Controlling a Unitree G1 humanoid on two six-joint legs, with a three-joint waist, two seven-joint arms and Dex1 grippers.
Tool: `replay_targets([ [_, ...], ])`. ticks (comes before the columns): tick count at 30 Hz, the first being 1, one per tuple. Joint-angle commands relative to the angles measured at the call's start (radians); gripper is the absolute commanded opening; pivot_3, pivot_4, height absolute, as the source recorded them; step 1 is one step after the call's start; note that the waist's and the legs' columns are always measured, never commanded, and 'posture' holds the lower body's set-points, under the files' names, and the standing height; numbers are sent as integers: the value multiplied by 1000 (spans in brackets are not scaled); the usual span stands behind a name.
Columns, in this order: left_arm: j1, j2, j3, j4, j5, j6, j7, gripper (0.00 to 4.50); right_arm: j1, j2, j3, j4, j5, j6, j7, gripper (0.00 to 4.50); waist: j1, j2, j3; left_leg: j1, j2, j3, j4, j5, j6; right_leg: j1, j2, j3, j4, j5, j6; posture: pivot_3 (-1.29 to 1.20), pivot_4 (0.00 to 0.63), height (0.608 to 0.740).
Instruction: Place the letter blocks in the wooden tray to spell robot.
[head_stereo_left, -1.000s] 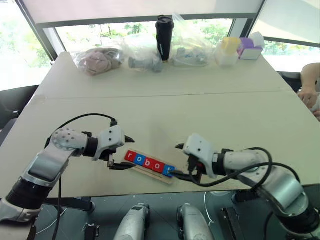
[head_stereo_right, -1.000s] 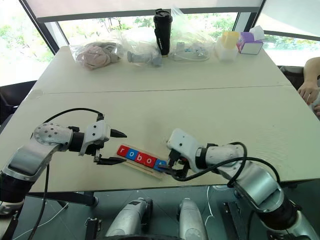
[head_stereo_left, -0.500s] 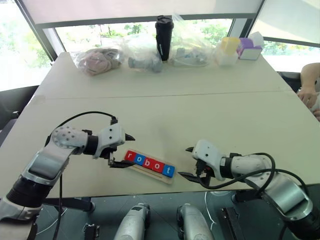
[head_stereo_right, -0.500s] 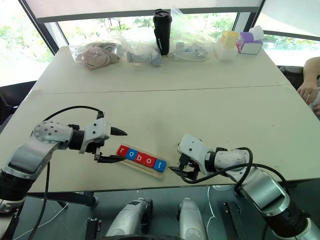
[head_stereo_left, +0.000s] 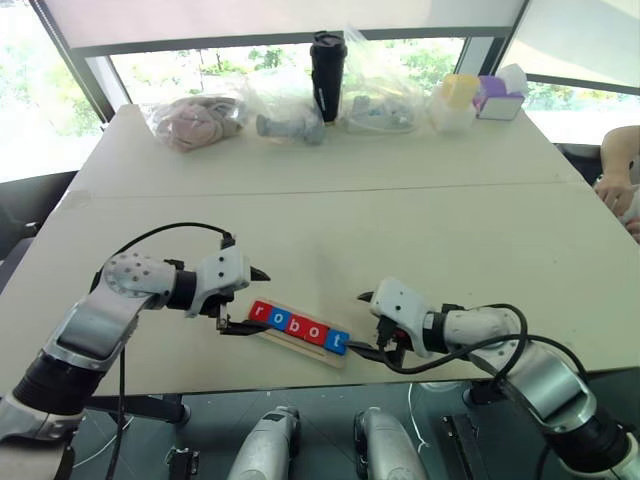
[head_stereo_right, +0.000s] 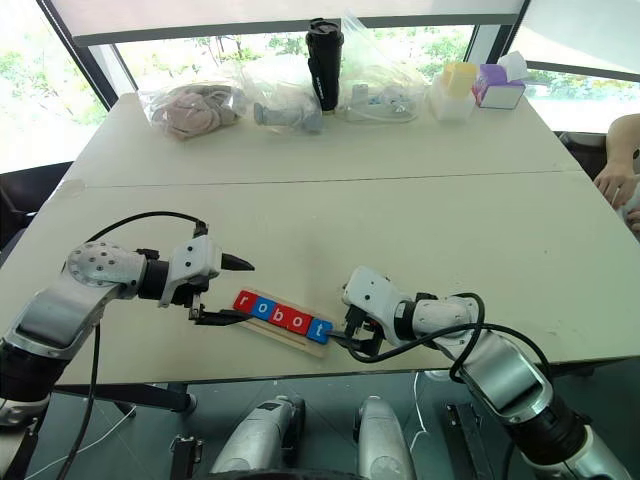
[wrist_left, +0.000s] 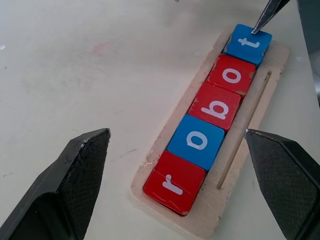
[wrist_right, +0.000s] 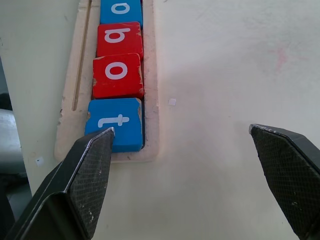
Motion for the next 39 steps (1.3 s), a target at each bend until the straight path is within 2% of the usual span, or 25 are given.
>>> replay_targets([
  [1, -8, 5, 30, -28, -11, 6, 10, 4500, -14, 17, -7, -2, -6, -16, 0, 4442, 0, 0, 0, 0, 0, 0, 0, 0, 0, 0, 0, 0, 0, 0, 0, 0, 150, 740],
  [5, -4, 7, 32, -29, -13, 7, 12, 4500, -20, 31, -66, -14, 24, 6, -6, 4442, 1, 0, 0, 0, 0, 0, 0, 0, 0, 0, 0, 0, 0, 0, 0, 0, 150, 740],
  [10, -1, 9, 32, -23, -14, 5, 9, 4500, 26, -23, -114, -55, 39, 11, 27, 4442, 3, 0, 0, 0, 0, 0, 0, 0, 0, 0, 0, 0, 0, 0, 0, 0, 150, 740],
  [19, 0, 7, 29, -26, -14, 1, 8, 4500, 68, -29, -86, -49, 17, -11, 32, 4442, 0, 0, 0, 0, 0, 0, 0, 0, 0, 0, 0, 0, 0, 0, 0, 0, 150, 740],
  [33, 5, 10, 36, -27, -14, 4, 14, 4500, 35, 24, -35, -9, -4, -17, 21, 4442, 0, 0, 0, 0, 0, 0, 0, 0, 0, 0, 0, 0, 0, 0, 0, 0, 150, 740],
  [37, 12, 14, 40, -31, -16, 6, 13, 4500, 65, -29, -78, -47, 8, -11, 46, 4442, 2, 0, 0, 0, 0, 0, 0, 0, 0, 0, 0, 0, 0, 0, 0, 0, 150, 740],
  [39, 22, 26, 46, -28, -28, 16, -2, 4500, 82, -68, -143, -81, 44, 4, 72, 4442, 3, 0, 0, 0, 0, 0, 0, 0, 0, 0, 0, 0, 0, 0, 0, 0, 150, 740],
])
